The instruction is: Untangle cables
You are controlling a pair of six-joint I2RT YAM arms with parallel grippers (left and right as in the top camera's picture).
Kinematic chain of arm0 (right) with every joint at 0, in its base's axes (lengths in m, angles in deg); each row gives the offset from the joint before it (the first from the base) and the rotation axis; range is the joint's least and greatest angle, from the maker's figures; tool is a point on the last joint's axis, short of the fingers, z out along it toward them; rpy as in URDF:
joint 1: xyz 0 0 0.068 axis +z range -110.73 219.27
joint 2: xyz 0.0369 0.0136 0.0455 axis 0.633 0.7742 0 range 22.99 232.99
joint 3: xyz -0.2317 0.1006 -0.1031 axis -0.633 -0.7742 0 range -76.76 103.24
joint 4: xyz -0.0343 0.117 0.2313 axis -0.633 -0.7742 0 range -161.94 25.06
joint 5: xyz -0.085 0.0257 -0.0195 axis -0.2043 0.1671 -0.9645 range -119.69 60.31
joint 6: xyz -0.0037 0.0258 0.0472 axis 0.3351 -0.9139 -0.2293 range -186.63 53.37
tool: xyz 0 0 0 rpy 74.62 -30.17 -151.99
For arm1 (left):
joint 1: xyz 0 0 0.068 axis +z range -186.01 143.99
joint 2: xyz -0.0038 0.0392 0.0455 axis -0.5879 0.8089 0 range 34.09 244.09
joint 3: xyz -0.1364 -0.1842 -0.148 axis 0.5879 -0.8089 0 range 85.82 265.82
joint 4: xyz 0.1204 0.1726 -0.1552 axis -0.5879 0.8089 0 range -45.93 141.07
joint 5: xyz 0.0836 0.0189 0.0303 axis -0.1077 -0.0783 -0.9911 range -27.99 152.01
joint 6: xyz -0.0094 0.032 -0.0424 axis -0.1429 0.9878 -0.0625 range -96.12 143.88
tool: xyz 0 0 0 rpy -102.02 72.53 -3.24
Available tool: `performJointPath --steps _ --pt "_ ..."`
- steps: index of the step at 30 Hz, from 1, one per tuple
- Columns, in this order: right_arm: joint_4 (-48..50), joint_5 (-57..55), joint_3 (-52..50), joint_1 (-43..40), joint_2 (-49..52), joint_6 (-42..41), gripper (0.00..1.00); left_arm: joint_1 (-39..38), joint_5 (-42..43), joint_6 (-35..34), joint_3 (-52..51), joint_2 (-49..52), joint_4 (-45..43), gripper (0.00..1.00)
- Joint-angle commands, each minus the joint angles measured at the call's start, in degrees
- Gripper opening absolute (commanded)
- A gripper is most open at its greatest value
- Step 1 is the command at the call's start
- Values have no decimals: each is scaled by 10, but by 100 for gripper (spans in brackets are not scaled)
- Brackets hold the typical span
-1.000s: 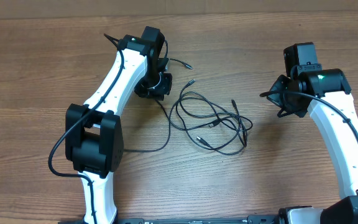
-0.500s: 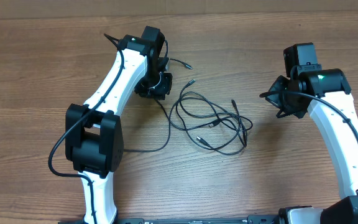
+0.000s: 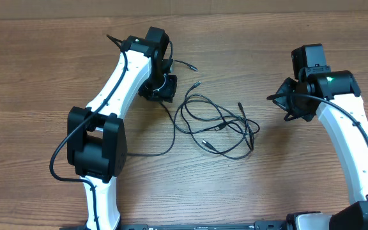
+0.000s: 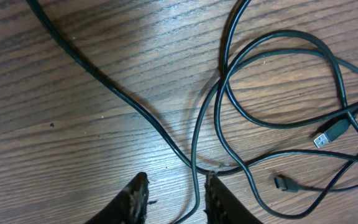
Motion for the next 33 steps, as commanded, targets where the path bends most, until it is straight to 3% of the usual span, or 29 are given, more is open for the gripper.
performJointPath --steps 1,9,15,18,33 --pt "0 1 -4 -1 -7 1 4 -4 1 -2 -6 4 -2 39" --pt "-1 1 -4 -1 -7 0 4 -4 1 -2 -6 4 -2 62" --pt "-2 5 -4 -1 -7 0 4 -4 1 -2 -6 4 -2 89" --pt "-3 5 -4 -1 -7 1 4 -4 1 -2 -6 4 -2 97" --pt "-3 5 -4 -1 -7 1 4 -4 1 -3 -6 4 -3 100"
